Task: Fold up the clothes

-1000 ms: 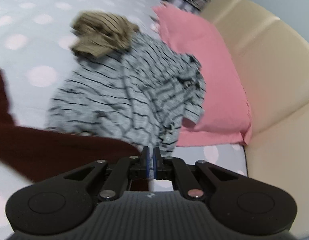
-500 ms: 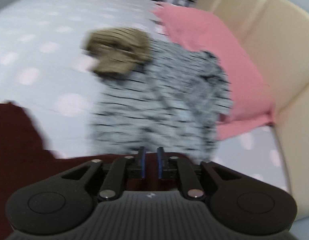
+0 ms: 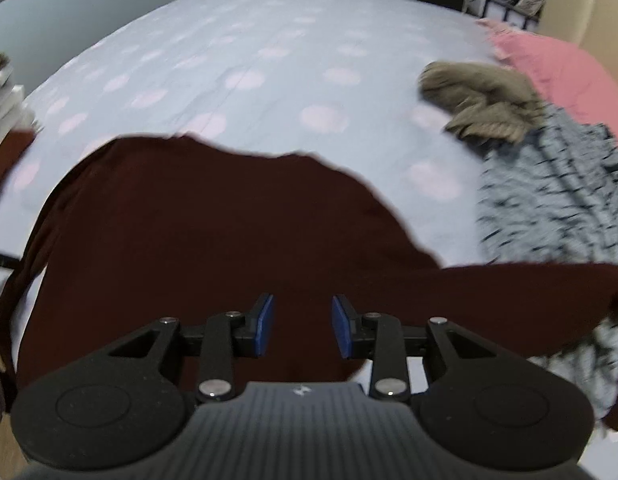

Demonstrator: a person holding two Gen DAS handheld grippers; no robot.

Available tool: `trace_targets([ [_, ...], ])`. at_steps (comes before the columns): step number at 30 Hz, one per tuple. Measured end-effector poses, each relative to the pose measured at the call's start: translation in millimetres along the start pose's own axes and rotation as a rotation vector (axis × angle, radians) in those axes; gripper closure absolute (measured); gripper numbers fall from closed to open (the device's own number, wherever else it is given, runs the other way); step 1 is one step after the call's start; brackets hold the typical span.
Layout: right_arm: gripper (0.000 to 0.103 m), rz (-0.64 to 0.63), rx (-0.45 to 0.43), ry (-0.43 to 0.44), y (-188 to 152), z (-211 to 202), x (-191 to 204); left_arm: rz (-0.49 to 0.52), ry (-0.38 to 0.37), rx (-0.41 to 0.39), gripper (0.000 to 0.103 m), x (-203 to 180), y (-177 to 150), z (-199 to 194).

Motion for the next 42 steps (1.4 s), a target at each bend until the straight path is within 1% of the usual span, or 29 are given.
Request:
trace_targets([
  [2, 0.067, -0.012, 0.008, -0.002, -4, 3, 5, -0.046, 0.018, -0.024, 0.103, 13, 7, -7],
  [5, 0.066, -0.012, 0.005, -0.019, -2, 5, 1, -0.128, 0.051, -0.067, 0.103, 37, 19, -19],
  [7, 0.066, 0.026, -0.001, -0.024, 2, 6, -8, -0.184, 0.078, -0.097, 0.103, 55, 27, -26],
  [9, 0.066, 0.066, 0.0, -0.025, 4, 6, -15, -0.212, 0.127, -0.129, 0.103, 69, 34, -33],
  [11, 0.066, 0.093, 0.002, -0.03, 5, 10, -21, -0.244, 0.149, -0.144, 0.103, 80, 40, -37],
  [12, 0.066, 0.099, 0.002, -0.033, 6, 10, -23, -0.249, 0.173, -0.151, 0.103, 85, 42, -38],
  [16, 0.066, 0.11, -0.001, -0.046, 7, 13, -27, -0.194, 0.329, -0.172, 0.103, 101, 52, -35],
  [17, 0.066, 0.112, 0.0, -0.047, 7, 14, -28, -0.191, 0.353, -0.182, 0.103, 104, 54, -34],
  [19, 0.066, 0.117, 0.005, -0.049, 6, 16, -31, -0.191, 0.376, -0.185, 0.103, 108, 59, -29],
  [22, 0.065, 0.124, 0.015, -0.055, 5, 20, -35, -0.174, 0.385, -0.13, 0.103, 112, 57, -20],
  [24, 0.064, 0.128, 0.025, -0.058, 5, 24, -38, -0.174, 0.408, -0.1, 0.103, 113, 56, -15],
  [25, 0.063, 0.13, 0.031, -0.059, 6, 26, -40, -0.163, 0.427, -0.096, 0.103, 112, 57, -14],
  [26, 0.063, 0.134, 0.037, -0.059, 7, 28, -42, -0.132, 0.449, -0.113, 0.102, 107, 62, -17],
  [27, 0.063, 0.147, 0.044, -0.054, 9, 30, -47, -0.093, 0.46, -0.134, 0.098, 100, 69, -20],
  [28, 0.063, 0.166, 0.049, -0.046, 12, 31, -53, -0.055, 0.459, -0.155, 0.094, 92, 76, -23],
  [30, 0.063, 0.205, 0.048, -0.021, 24, 34, -65, 0.01, 0.396, -0.202, 0.082, 71, 94, -26],
  [32, 0.063, 0.22, 0.037, -0.008, 38, 37, -77, 0.069, 0.303, -0.237, 0.08, 47, 112, -21],
  [34, 0.063, 0.206, 0.023, -0.01, 56, 44, -88, 0.117, 0.208, -0.241, 0.08, 25, 126, -10],
  [36, 0.063, 0.175, 0.015, -0.019, 69, 55, -95, 0.151, 0.132, -0.239, 0.079, 7, 137, 5],
  [37, 0.063, 0.166, 0.015, -0.018, 74, 62, -98, 0.167, 0.107, -0.232, 0.079, 0, 141, 15],
  [39, 0.063, 0.168, 0.02, 0.001, 83, 77, -102, 0.187, 0.079, -0.217, 0.071, -10, 149, 33],
  [40, 0.063, 0.171, 0.027, 0.021, 86, 86, -102, 0.191, 0.068, -0.212, 0.069, -14, 152, 41],
  [41, 0.063, 0.174, 0.031, 0.042, 90, 94, -101, 0.189, 0.06, -0.209, 0.064, -16, 156, 49],
  [42, 0.063, 0.176, 0.036, 0.064, 93, 102, -99, 0.183, 0.054, -0.209, 0.064, -17, 159, 57],
])
Point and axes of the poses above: each gripper's, at about its wrist camera, not at the fingertips, and z roughly the way its jaws point, x to its left, y to its top, the point moved 9 cm from there along z, roughly the way its jaws point, and after that the axes turned 5 degrees about z, right-handed, at the moved point
